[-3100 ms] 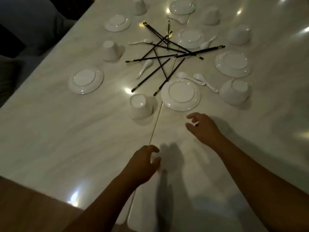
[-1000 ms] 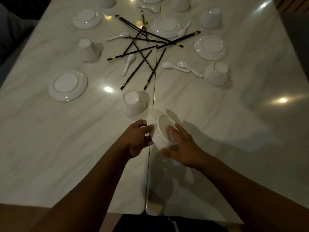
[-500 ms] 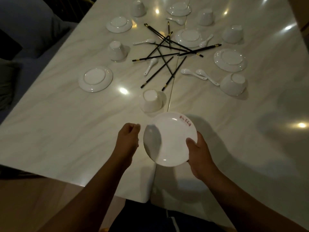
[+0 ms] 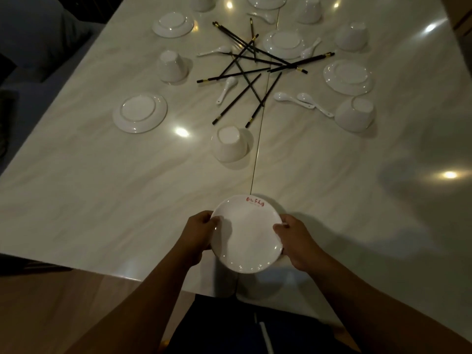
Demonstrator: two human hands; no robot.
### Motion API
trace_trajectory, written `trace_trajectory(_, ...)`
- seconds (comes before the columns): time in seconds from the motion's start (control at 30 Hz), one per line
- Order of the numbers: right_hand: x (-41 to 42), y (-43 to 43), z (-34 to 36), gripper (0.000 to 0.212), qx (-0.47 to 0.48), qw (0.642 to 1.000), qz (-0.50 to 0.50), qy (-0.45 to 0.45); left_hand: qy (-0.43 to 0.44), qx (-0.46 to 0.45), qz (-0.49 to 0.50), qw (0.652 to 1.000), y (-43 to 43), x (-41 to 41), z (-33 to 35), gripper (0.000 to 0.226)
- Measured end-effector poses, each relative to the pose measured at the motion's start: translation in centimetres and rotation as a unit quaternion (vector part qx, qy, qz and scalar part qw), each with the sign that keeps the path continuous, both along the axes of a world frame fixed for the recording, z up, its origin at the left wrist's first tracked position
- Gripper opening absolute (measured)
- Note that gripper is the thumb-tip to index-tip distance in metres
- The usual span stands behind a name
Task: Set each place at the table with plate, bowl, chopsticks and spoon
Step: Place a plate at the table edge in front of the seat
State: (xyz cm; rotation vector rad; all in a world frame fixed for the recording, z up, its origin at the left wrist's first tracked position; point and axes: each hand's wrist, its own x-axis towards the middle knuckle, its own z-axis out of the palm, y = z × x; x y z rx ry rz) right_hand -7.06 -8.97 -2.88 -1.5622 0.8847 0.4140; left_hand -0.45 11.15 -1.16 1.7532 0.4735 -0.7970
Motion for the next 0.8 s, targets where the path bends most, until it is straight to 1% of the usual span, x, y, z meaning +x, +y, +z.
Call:
trace_trajectory(0.17,1.6,-0.1,-1.0,0.029,-0.163,0.986,0.026,-0.036,-0.025,0.022,-0.039,0.999,-0.3,1.7,-0.6,0.019)
trace_trajectory(0.23,2.8,-0.2,-1.2,0.03,-0.196,0.979,0.034,-0.038,-0.035,0.04,-0.057,0.997,-0.3,2.7,-0.9,0.02)
trace_trajectory(0.3,3.6,-0.3,-1.4,0.031,-0.211,0.976,0.039,-0.036,-0.045,0.054,-0.074,0.995,-0.4,3.4,-1.2,0.021)
trace_trajectory(0.47,3.5,-0.6,-1.9,0.03,-0.236,0.97,0.043,-0.045,-0.085,0.087,-0.115,0.986,-0.4,4.1,-2.1,0.013)
trace_trajectory(0.63,3.6,-0.8,-2.2,0.028,-0.25,0.967,0.038,-0.045,-0.099,0.098,-0.133,0.981,-0.5,4.9,-2.5,0.015)
trace_trajectory(0.8,4.4,-1.5,-2.8,0.019,-0.272,0.96,0.037,-0.057,-0.098,0.091,-0.158,0.978,-0.7,6.0,-2.9,0.025)
